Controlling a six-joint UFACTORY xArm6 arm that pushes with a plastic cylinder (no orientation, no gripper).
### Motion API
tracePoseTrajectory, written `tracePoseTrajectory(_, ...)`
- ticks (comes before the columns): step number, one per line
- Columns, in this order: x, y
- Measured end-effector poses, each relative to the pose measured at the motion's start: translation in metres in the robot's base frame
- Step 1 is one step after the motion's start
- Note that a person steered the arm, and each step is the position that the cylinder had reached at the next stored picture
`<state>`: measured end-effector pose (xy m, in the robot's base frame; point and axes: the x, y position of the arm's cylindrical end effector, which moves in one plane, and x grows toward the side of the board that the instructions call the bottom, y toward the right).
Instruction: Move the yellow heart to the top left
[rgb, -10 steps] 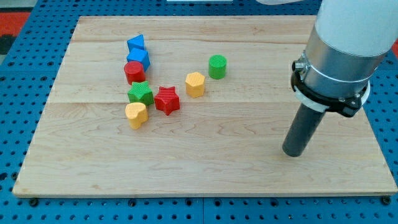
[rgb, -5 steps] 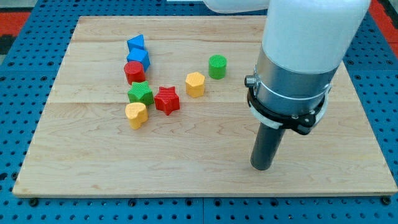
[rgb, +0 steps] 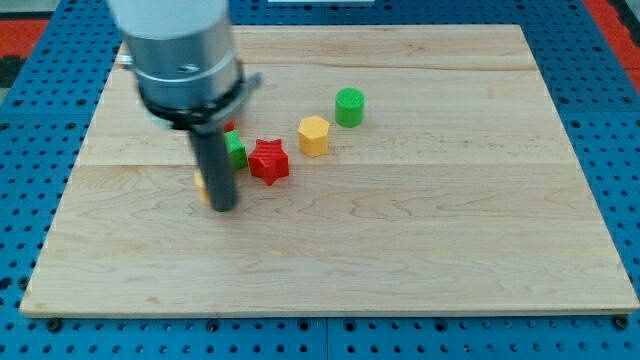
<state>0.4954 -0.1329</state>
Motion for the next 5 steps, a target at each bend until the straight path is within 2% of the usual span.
tracePoseTrajectory(1,-0.024,-0.045)
tracePoseTrajectory(2,-0.028,-0.036)
tracePoseTrajectory(3,0.006,0.034)
tracePoseTrajectory(4,-0.025,-0.001)
tracePoseTrajectory(5,-0.067,-0.067)
